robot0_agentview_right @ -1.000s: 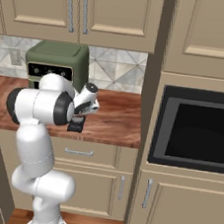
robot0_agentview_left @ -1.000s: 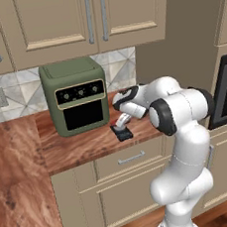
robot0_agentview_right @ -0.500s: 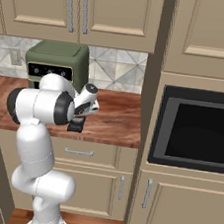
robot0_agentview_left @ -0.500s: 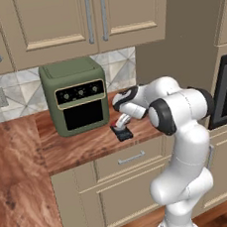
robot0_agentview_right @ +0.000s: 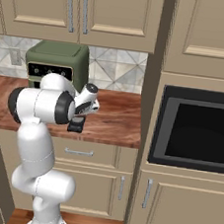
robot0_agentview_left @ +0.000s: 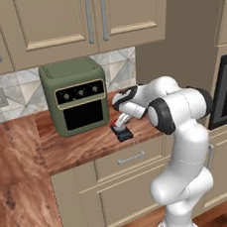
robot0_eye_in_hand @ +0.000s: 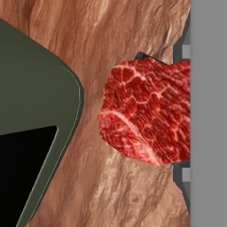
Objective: Take the steak from the fridge and place it on the digital scale on the counter by the fridge. Wait a few seconds for a reading, then move it to the plate on the dining counter.
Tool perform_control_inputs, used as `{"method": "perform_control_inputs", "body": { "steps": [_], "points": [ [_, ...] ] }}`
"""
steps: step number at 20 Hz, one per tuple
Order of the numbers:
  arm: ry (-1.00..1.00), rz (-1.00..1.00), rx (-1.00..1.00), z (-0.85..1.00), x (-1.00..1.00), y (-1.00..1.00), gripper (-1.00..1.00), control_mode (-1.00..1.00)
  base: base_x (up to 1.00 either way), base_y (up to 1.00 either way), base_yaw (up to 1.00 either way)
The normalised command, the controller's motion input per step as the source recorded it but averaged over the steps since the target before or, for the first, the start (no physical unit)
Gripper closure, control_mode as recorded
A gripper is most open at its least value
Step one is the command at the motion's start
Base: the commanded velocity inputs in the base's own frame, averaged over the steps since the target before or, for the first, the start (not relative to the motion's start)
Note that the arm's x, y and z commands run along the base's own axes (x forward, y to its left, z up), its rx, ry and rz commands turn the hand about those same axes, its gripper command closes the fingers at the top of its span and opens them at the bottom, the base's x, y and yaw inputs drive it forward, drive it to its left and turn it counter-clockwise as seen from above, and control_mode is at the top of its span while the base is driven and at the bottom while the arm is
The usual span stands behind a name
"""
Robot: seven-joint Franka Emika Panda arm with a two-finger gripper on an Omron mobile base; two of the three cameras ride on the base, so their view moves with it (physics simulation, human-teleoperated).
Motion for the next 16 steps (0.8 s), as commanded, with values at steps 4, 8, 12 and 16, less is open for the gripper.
{"method": "perform_control_inputs", "body": {
  "steps": [4, 8, 12, 16],
  "points": [
    [-0.01, 0.00, 0.00, 0.00, -0.16, -0.03, -1.00, -1.00, 0.00, 0.00, 0.00],
    [-0.01, 0.00, 0.00, 0.08, -0.30, 0.00, -1.00, -1.00, 0.00, 0.00, 0.00],
    [-0.03, 0.00, 0.03, 0.49, -0.08, 0.00, -1.00, -1.00, 0.00, 0.00, 0.00],
    [-0.01, 0.00, 0.04, 0.78, 0.00, 0.00, -1.00, -1.00, 0.00, 0.00, 0.00]
  ]
}}
